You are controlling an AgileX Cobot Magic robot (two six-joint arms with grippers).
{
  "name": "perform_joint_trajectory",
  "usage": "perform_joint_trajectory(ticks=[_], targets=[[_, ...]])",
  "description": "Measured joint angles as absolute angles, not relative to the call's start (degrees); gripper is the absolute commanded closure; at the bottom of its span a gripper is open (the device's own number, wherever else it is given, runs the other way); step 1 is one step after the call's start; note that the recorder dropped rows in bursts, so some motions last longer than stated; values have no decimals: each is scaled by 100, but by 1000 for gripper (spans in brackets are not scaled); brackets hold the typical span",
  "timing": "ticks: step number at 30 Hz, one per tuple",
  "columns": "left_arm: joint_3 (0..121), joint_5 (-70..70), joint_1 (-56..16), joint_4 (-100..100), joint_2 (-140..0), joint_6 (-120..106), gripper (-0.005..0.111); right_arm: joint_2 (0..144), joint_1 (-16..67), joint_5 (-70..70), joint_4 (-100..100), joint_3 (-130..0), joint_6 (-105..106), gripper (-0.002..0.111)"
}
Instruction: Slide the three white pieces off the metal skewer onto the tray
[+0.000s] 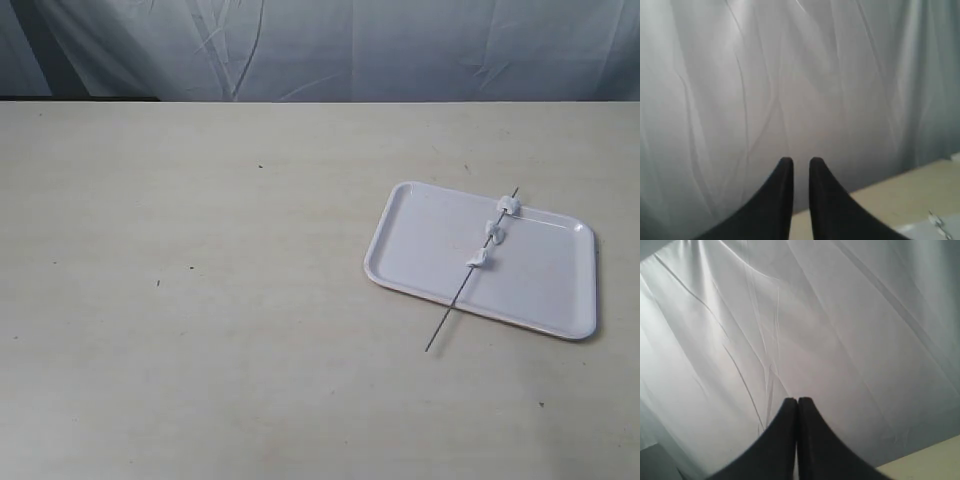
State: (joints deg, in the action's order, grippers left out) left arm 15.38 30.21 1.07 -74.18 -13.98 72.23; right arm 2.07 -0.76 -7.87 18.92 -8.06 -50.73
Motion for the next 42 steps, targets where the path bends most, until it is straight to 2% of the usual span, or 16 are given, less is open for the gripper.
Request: perform_joint_trajectory(ticks=[7, 11, 16, 20, 23, 25, 34, 42], targets=[[2747, 4264, -74, -8344, -4226, 8614, 94, 537, 267, 70, 2456, -1715, -5550, 108], [3416, 4640, -593, -8413, -6147, 8996, 94, 905, 792, 386, 2392, -1931, -5562, 108], [4267, 4402, -2165, -8235, -8281, 8991, 93, 1649, 1687, 1135, 2340, -2083, -5241, 108], [5017, 3908, -3472, -8141, -9607, 8735, 81, 2388, 2331, 2104, 2052, -2267, -4448, 108], [5406, 3420, -4070, -8157, -10195, 8819, 63, 2880, 2570, 2747, 1874, -2499, -3966, 108], [5617, 3189, -4213, -8329, -10483, 9047, 57, 3230, 2628, 3042, 1810, -2700, -3659, 108], [6196, 2972, -4274, -9772, -11132, 10720, 58, 4578, 2653, 3918, 1892, -3746, -2960, 108], [6872, 3035, -4568, -9951, -11639, 11198, 58, 5425, 2653, 4315, 2244, -4229, -2820, 108]])
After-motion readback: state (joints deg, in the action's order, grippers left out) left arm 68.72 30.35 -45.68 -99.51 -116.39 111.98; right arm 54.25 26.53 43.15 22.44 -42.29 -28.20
